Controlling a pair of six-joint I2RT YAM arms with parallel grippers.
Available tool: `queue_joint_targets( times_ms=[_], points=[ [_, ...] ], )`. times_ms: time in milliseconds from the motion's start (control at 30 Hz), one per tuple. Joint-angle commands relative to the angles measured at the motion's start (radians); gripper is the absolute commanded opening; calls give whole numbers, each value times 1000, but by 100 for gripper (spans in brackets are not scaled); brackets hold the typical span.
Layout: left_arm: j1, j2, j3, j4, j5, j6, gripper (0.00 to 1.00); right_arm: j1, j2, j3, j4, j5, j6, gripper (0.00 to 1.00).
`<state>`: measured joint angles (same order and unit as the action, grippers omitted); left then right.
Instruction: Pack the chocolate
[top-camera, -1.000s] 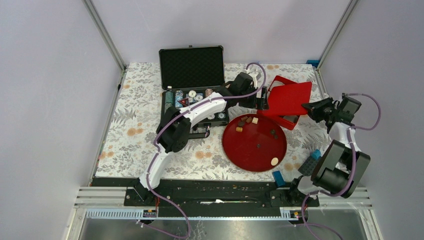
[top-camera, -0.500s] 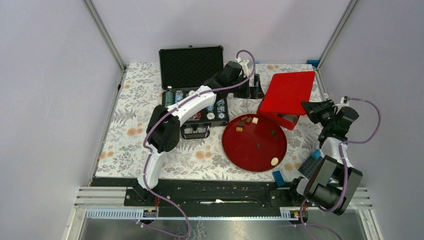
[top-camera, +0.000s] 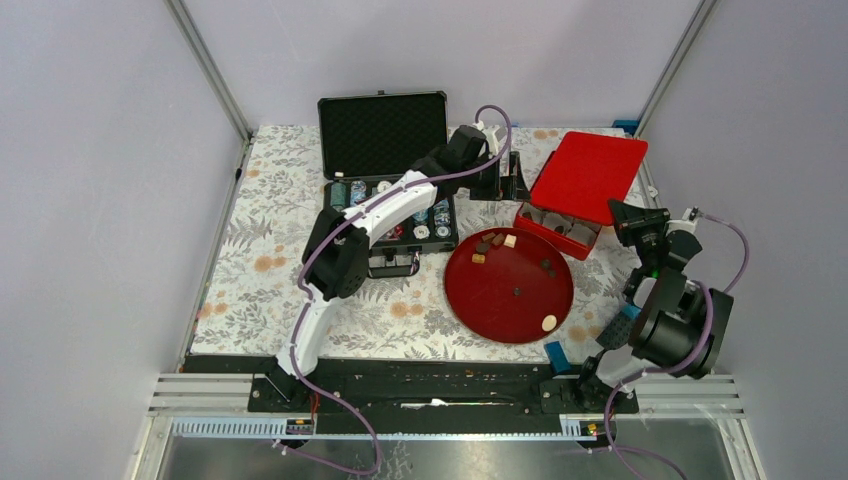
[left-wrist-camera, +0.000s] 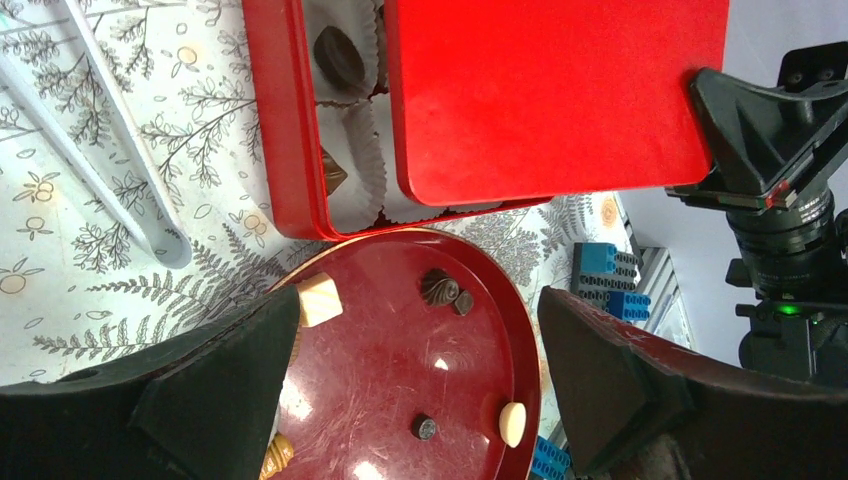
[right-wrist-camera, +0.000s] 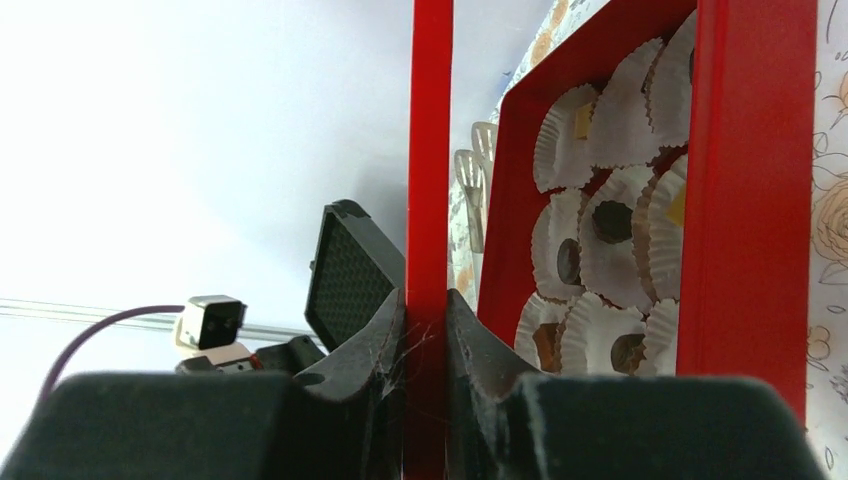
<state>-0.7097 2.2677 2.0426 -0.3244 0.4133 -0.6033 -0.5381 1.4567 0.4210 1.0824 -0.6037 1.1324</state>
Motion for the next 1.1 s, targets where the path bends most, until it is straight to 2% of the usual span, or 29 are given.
queue_joint_targets(
  times_ms=[0, 200, 600, 800, 933, 1067],
  points=[
    [0, 24, 58, 13, 14, -10, 96, 5, 101, -4, 356, -17, 132, 0],
    [0, 63, 86, 11, 4, -17, 95, 7, 205, -42, 436, -51, 147, 0],
    [0, 137, 144, 37, -16, -48, 95, 6, 303, -89, 486, -70, 138, 1],
    [0, 183, 180, 37, -17, -53, 95, 6, 322, -101, 490, -70, 128, 28],
    [0, 178, 160, 43, -19, -59, 95, 6, 314, -113, 477, -65, 111, 38],
    [-2, 179, 156, 49, -15, -66, 95, 7, 286, -122, 439, -55, 91, 54]
  ],
)
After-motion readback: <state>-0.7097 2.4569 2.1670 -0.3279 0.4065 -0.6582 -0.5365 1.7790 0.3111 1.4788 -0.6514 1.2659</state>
